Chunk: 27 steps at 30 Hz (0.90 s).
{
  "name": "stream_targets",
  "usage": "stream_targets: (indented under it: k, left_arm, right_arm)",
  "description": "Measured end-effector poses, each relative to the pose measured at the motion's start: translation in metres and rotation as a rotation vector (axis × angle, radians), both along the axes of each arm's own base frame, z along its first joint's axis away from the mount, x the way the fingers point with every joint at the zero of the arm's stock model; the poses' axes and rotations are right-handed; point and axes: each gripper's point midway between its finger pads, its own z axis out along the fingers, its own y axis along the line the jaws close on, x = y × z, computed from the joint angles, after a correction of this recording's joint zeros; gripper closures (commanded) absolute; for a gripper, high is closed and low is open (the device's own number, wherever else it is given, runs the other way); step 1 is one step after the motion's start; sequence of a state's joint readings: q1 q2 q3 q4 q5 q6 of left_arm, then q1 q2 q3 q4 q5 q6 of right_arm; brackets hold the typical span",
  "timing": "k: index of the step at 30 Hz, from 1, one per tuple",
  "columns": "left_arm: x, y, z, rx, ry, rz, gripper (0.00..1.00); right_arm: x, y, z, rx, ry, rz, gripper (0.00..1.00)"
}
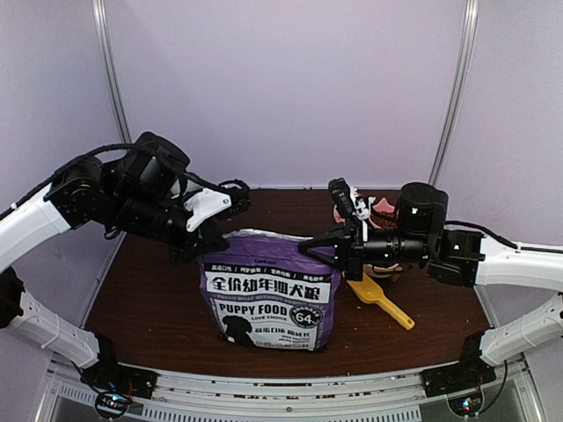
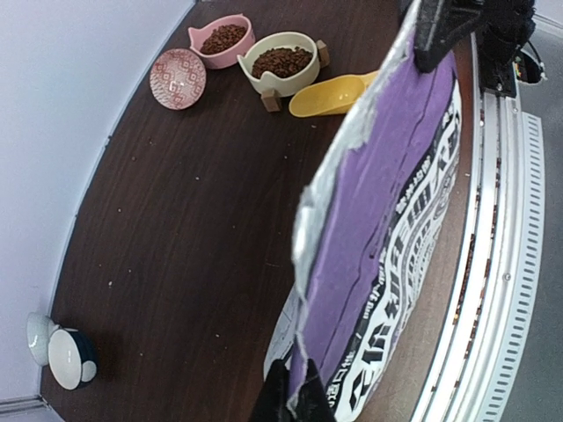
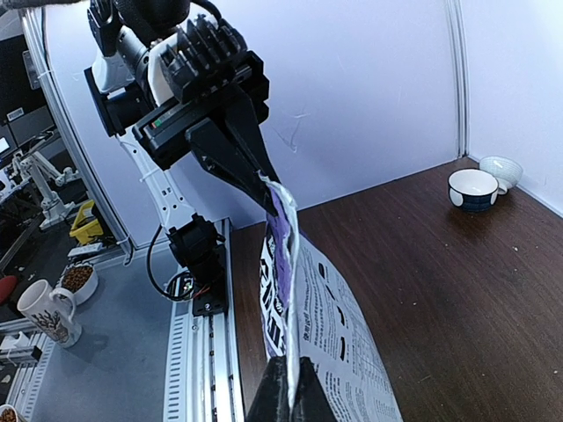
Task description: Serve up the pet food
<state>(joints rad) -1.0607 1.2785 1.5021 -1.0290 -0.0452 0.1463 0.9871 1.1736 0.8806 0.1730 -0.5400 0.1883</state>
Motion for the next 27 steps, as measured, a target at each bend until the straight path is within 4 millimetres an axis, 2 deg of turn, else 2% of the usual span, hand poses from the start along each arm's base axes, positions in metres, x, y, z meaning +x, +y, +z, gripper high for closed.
stream_targets:
  k: [3, 5, 6, 7, 9, 10, 14, 16, 18, 19, 20, 21, 27]
  left_arm:
    - [-0.002, 0.0, 0.0, -0.003, -0.001, -0.011, 1.0]
    - [-0.002, 0.0, 0.0, -0.005, -0.002, -0.012, 0.82]
    - [-0.002, 0.0, 0.001, -0.007, -0.001, -0.011, 0.8]
    - [-0.001, 0.002, 0.0, -0.002, -0.005, -0.006, 0.8]
    - [0.004, 0.008, 0.001, 0.005, -0.012, 0.019, 0.96]
    - [0.005, 0.011, 0.001, 0.008, -0.012, 0.029, 1.0]
    - [0.004, 0.013, 0.001, 0.009, -0.014, 0.022, 1.0]
    - [0.004, 0.013, 0.001, 0.007, -0.014, 0.022, 0.8]
    - [0.005, 0.015, 0.0, 0.012, -0.021, 0.025, 0.77]
    - [0.006, 0.018, 0.0, 0.019, -0.022, 0.039, 0.82]
    - [0.008, 0.021, -0.001, 0.023, -0.023, 0.05, 0.93]
    - [0.01, 0.024, -0.001, 0.026, -0.025, 0.061, 1.0]
    - [0.009, 0.023, -0.001, 0.024, -0.02, 0.053, 1.0]
  right_arm:
    - [-0.001, -0.001, 0.0, 0.0, -0.001, 0.0, 1.0]
    - [-0.001, -0.001, 0.0, 0.0, -0.001, 0.0, 1.0]
    - [-0.001, -0.001, 0.0, 0.001, -0.001, 0.0, 1.0]
    - [-0.001, -0.001, 0.0, 0.0, 0.0, 0.0, 1.0]
    - [-0.001, -0.003, 0.0, -0.001, 0.0, -0.003, 1.0]
    - [-0.001, -0.004, 0.0, -0.001, 0.0, -0.005, 1.0]
    - [-0.002, -0.006, 0.0, 0.0, -0.001, -0.008, 1.0]
    - [-0.001, -0.006, 0.0, 0.0, -0.002, -0.011, 1.0]
    - [-0.002, -0.007, 0.0, -0.001, -0.001, -0.011, 1.0]
    - [-0.002, -0.008, -0.001, -0.001, -0.001, -0.013, 1.0]
    - [-0.002, -0.009, 0.0, -0.002, -0.001, -0.015, 1.0]
    - [-0.002, -0.01, 0.0, -0.002, -0.001, -0.017, 1.0]
    - [-0.002, -0.013, 0.0, -0.004, -0.001, -0.024, 1.0]
